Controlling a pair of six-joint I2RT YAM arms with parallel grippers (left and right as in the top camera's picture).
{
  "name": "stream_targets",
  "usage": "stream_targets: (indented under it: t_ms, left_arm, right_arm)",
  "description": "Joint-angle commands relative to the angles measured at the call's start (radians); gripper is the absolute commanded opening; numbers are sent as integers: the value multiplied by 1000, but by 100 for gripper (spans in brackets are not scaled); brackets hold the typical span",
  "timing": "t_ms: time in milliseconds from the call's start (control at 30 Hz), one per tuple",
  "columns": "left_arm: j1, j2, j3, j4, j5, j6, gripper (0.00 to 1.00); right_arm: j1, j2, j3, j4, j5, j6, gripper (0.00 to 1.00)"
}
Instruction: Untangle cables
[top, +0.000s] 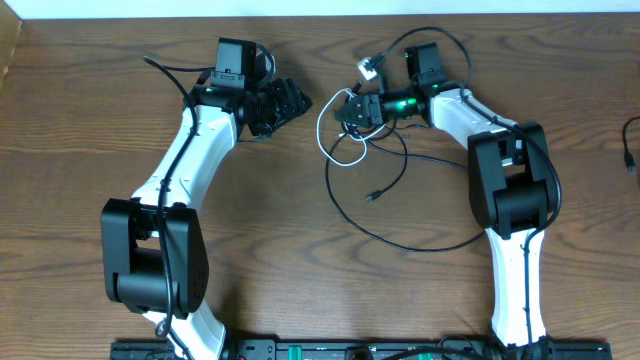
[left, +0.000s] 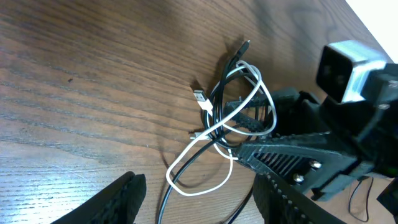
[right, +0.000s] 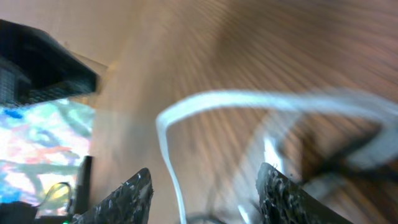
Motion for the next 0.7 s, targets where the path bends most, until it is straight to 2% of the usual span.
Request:
stream_targets:
  t_ms: [0, 67, 100, 200, 333, 533, 667]
  left_arm:
    - [4, 13, -5, -4, -9, -9, 61]
    - [4, 13, -5, -4, -9, -9, 61]
    - [3, 13, -5, -3, -8, -9, 62]
    - [-4, 13, -5, -3, 33, -9, 63]
    - [-20, 13, -5, 11, 123, -9, 63]
    - [-42, 13, -5, 124, 254, -9, 63]
    - [-52, 13, -5, 157, 265, -9, 63]
  right_arm:
    - [5, 2, 2, 100, -129, 169, 41]
    - [2, -3, 2, 190, -222, 250, 10]
    - [-3, -7, 2, 257, -266, 327, 1]
    - [-17, -53, 2, 448, -318, 552, 1]
    - [-25, -154, 2, 570, -307, 721, 2]
    - [-26, -243, 2, 541, -227, 863, 1]
    - [-27, -261, 2, 439, -204, 870, 1]
